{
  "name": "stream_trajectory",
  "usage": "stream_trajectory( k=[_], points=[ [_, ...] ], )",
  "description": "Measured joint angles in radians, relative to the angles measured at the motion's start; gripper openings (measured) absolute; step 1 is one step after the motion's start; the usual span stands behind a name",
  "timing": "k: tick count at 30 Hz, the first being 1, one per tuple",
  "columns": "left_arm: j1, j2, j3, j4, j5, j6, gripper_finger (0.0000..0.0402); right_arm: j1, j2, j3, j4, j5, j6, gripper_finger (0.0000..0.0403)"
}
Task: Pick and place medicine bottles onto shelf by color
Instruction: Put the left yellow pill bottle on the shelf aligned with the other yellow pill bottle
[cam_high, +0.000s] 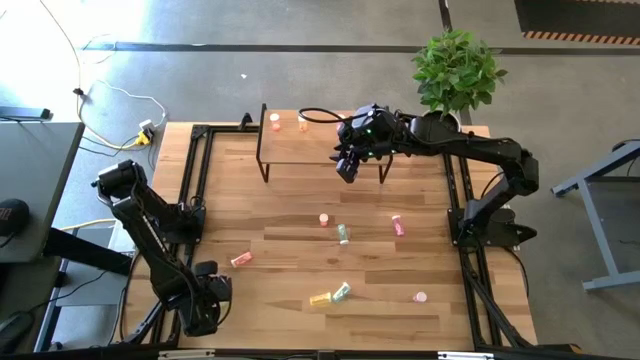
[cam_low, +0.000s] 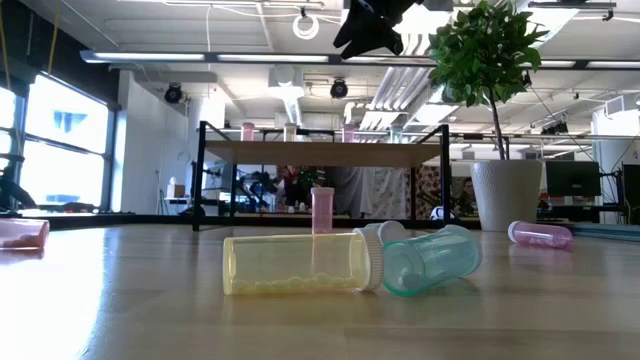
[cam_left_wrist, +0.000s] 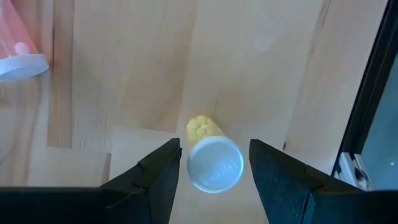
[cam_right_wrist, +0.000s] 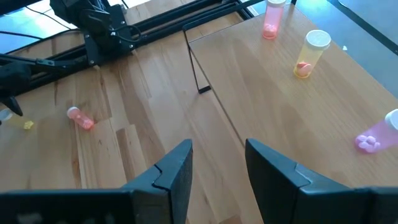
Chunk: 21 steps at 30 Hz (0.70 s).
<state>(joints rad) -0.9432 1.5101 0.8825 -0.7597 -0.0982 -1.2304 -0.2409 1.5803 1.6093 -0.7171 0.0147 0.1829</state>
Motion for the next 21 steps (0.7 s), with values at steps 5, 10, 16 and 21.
stream_trajectory(
  k=[5, 10, 16, 21],
  points=[
    [0.000, 0.000, 0.000, -0.002, -0.017, -0.013, 0.0159, 0.000, 0.000, 0.000, -0.001, 0.000, 0.000, 0.0140],
    [0.000, 0.000, 0.000, -0.001, -0.002, 0.002, 0.0112, 0.000, 0.000, 0.000, -0.006, 0.000, 0.000, 0.0140],
    [0.000, 0.000, 0.000, 0.002, 0.008, 0.001, 0.0099, 0.000, 0.000, 0.000, -0.006, 0.000, 0.000, 0.0140],
    [0.012, 0.000, 0.009, 0.001, 0.009, 0.003, 0.0117, 0.000, 0.000, 0.000, -0.006, 0.000, 0.000, 0.0140]
  ],
)
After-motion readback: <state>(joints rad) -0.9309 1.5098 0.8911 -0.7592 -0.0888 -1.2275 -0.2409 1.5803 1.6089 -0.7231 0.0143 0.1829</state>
